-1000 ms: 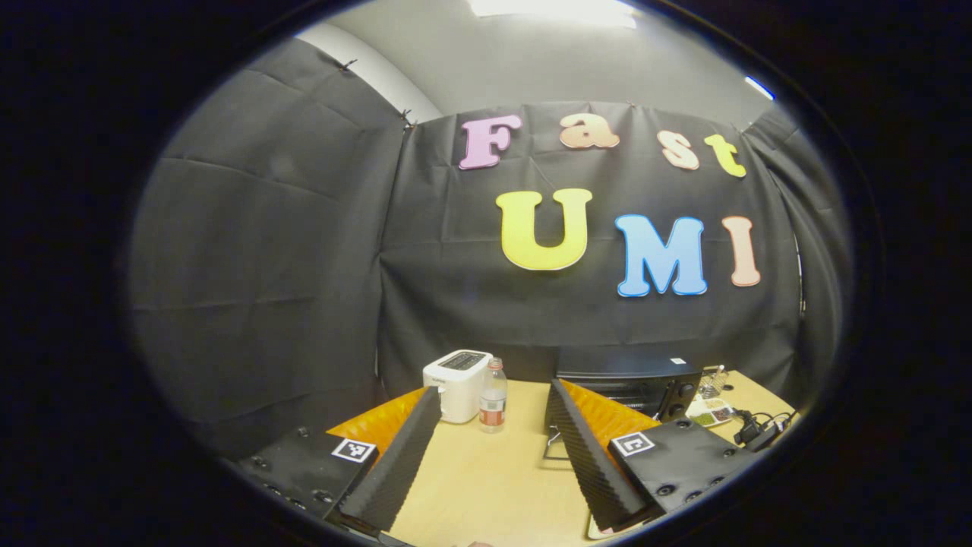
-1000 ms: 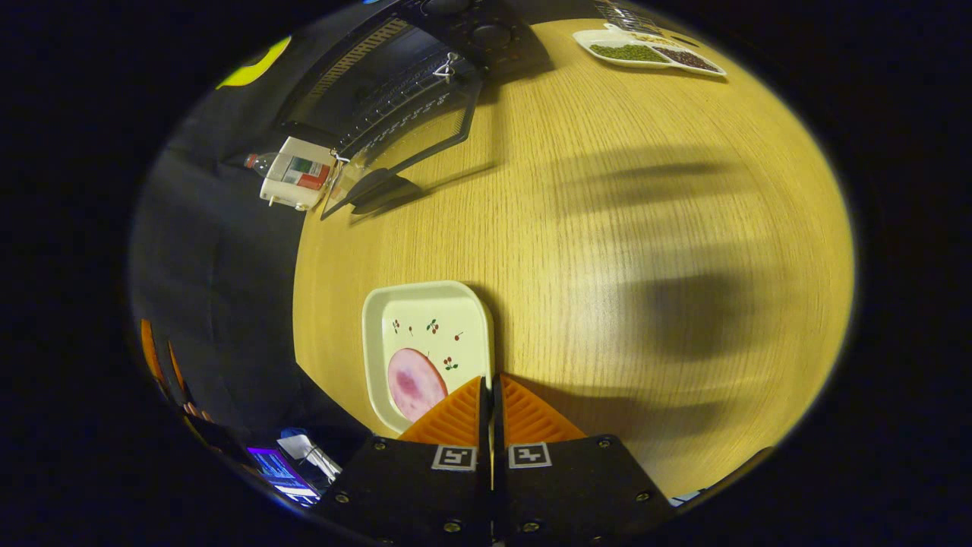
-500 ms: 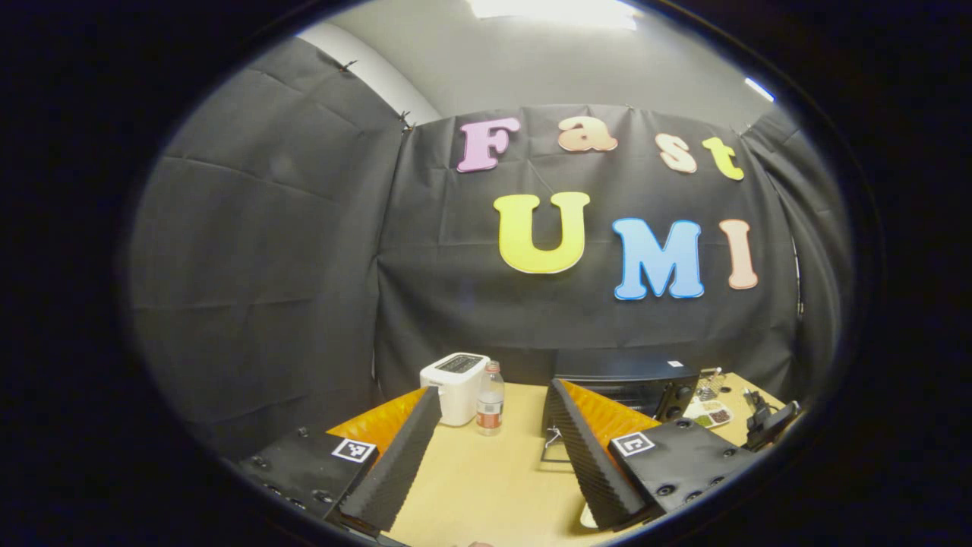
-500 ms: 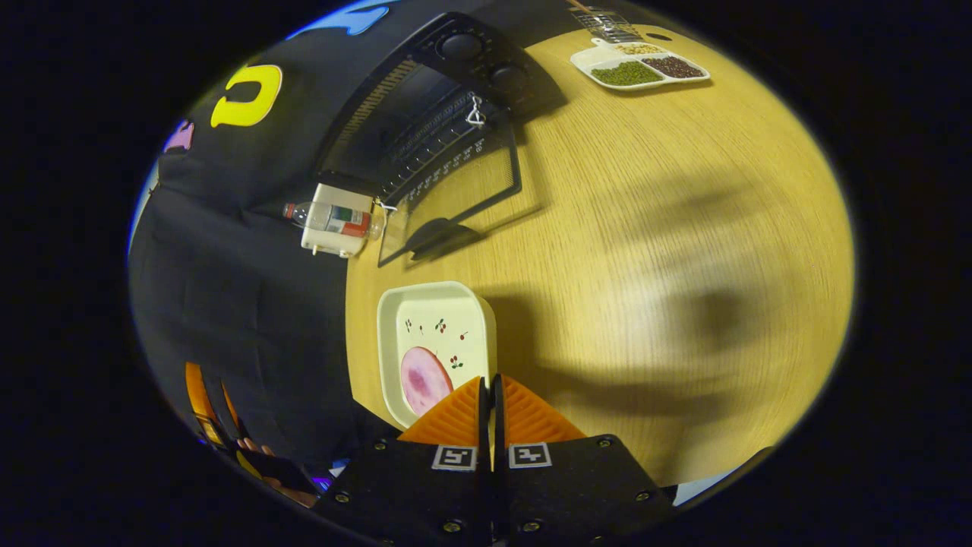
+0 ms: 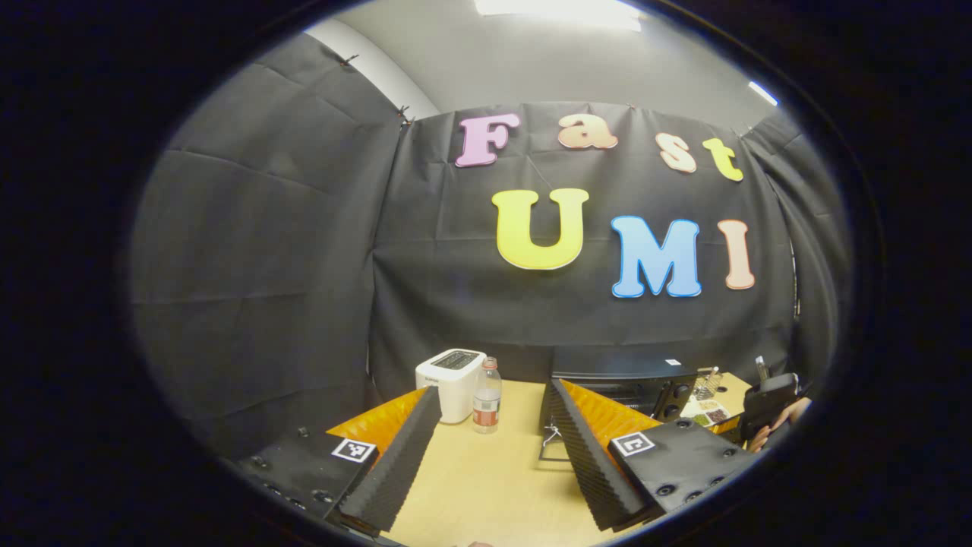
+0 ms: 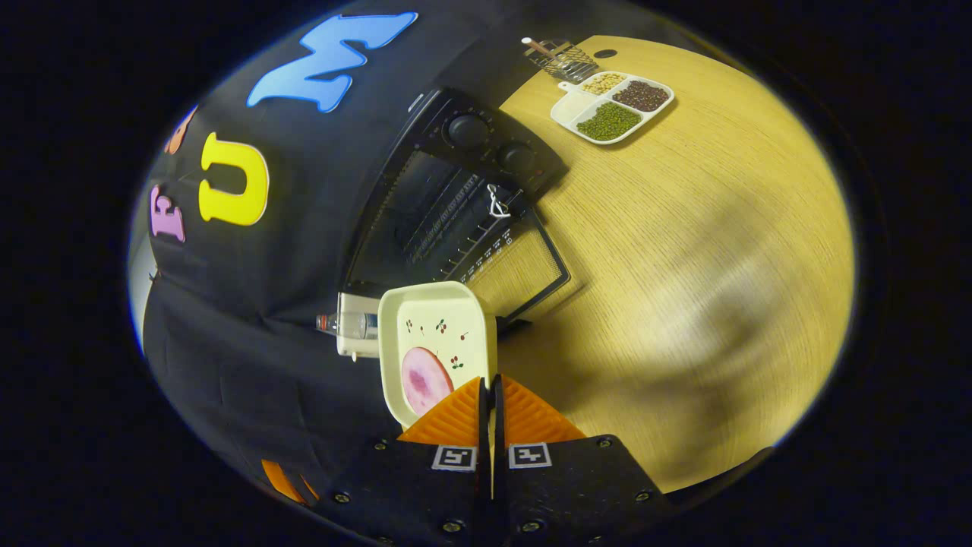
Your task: Open the electric oven with the left hand, put the food in, and close the electric oven.
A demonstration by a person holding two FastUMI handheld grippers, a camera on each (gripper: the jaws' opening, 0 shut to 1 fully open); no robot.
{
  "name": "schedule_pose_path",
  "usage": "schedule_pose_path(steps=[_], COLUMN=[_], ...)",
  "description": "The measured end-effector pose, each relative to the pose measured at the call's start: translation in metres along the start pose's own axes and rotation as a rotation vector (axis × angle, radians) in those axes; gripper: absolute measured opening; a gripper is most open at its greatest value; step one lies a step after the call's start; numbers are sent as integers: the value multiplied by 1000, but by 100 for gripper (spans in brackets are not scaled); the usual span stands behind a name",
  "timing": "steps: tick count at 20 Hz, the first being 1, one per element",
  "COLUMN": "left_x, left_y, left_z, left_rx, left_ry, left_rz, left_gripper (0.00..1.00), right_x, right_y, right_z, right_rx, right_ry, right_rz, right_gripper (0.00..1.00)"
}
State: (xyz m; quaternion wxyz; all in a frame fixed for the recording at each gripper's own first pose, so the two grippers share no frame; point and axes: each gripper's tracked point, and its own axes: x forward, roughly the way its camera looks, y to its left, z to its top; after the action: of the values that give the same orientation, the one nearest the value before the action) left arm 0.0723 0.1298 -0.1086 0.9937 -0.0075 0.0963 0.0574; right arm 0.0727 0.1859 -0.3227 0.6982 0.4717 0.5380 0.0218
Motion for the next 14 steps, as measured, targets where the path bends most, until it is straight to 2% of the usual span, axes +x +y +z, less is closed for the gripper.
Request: schedule_pose_path(steps=[11,12,14], left_x=[15,17,25], left_y=[8,6,3], left_z=[-7,-9,-15], left_rx=[1,2,4], left_ry=[22,27,42], left_rz=[-6,-14,-29], left_gripper=[100,90,95], right_x=[61,66,78], right_y=[24,25,30], right_z=[30,35,46], right_rx=[372,390,427], right_ry=[-127,-139,-186], right_rz=[3,3,9], right_gripper=[1,1,1])
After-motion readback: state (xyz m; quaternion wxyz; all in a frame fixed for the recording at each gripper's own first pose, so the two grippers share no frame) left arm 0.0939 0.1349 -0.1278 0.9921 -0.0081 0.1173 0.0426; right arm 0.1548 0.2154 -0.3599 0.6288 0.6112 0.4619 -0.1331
